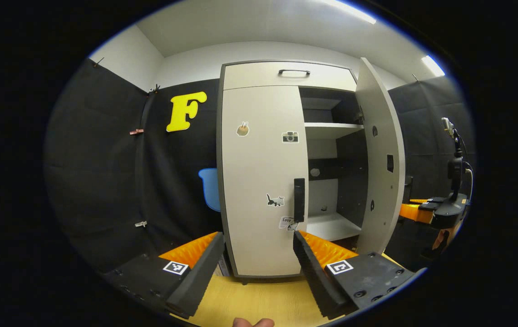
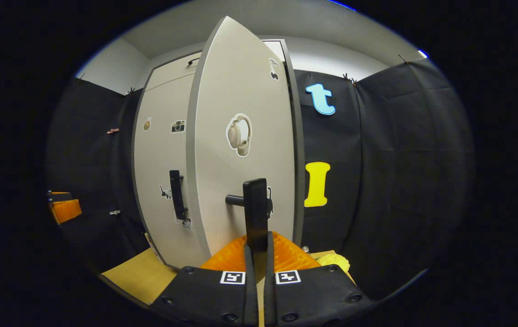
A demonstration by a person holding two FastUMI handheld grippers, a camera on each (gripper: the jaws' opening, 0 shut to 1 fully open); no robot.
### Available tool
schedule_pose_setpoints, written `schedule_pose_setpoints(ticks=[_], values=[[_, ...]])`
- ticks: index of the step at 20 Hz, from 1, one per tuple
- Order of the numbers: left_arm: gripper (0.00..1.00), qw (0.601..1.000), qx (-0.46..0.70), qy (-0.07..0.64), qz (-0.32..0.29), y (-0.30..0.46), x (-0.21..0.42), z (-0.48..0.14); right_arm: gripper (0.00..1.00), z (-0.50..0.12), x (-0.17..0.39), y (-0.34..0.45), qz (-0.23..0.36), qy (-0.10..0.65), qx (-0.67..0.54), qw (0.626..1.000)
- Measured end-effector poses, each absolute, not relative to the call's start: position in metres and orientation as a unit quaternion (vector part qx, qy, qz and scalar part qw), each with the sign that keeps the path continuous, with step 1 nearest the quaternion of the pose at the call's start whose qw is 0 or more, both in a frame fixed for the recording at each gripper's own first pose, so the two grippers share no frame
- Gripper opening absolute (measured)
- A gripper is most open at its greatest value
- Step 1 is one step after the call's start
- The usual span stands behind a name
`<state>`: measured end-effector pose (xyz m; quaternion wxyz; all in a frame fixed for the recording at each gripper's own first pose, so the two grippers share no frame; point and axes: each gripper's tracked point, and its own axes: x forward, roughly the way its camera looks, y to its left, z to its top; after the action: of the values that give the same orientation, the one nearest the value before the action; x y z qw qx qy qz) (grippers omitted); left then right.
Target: Open the right door of the double-door shoe cabinet with the right hand, and open the left door with the left hand.
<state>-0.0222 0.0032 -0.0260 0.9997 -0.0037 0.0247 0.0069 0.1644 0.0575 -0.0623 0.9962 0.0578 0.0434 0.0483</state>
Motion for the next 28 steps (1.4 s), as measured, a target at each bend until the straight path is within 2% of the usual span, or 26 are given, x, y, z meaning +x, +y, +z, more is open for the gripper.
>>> schedule_pose_setpoints(ticks=[4,7,8,9,10,16,17,23,24,26,28], values=[[0.95,1.0,0.0,0.026,-0.009,-0.023,-0.017,-0.024,0.08,-0.061,0.166,0.032,0.013,0.039,0.038,0.998],[0.95,1.0,0.007,0.024,-0.017,-0.039,-0.012,-0.021,0.07,-0.051,0.172,0.011,-0.024,0.01,0.049,0.998],[0.95,1.0,0.007,0.024,-0.019,-0.044,-0.011,-0.02,0.05,-0.06,0.177,0.011,-0.012,0.034,0.063,0.997],[0.92,1.0,0.005,0.023,-0.021,-0.048,-0.01,-0.02,0.05,-0.056,0.172,0.013,-0.006,0.029,0.082,0.996],[0.95,0.999,0.004,0.023,-0.022,-0.051,-0.008,-0.02,0.05,-0.056,0.171,0.015,-0.005,0.029,0.079,0.996],[0.92,0.999,0.007,0.029,-0.017,-0.054,-0.001,-0.023,0.05,-0.054,0.171,0.013,0.004,0.031,0.068,0.997],[0.95,0.999,0.006,0.03,-0.016,-0.055,0.0,-0.022,0.05,-0.054,0.171,0.013,0.004,0.031,0.066,0.997],[0.95,1.0,0.007,0.028,-0.011,-0.055,0.003,-0.022,0.1,-0.044,0.16,0.004,-0.006,0.011,0.038,0.999],[0.92,1.0,0.007,0.029,-0.01,-0.054,0.002,-0.022,0.1,-0.044,0.154,0.001,-0.007,0.011,0.03,0.999],[0.95,0.999,0.009,0.03,-0.008,-0.053,0.001,-0.023,0.11,-0.04,0.138,-0.001,-0.015,0.01,0.023,1.0],[0.95,0.999,0.011,0.03,-0.008,-0.051,-0.001,-0.023,0.17,-0.037,0.127,-0.001,-0.02,0.013,0.031,0.999]])
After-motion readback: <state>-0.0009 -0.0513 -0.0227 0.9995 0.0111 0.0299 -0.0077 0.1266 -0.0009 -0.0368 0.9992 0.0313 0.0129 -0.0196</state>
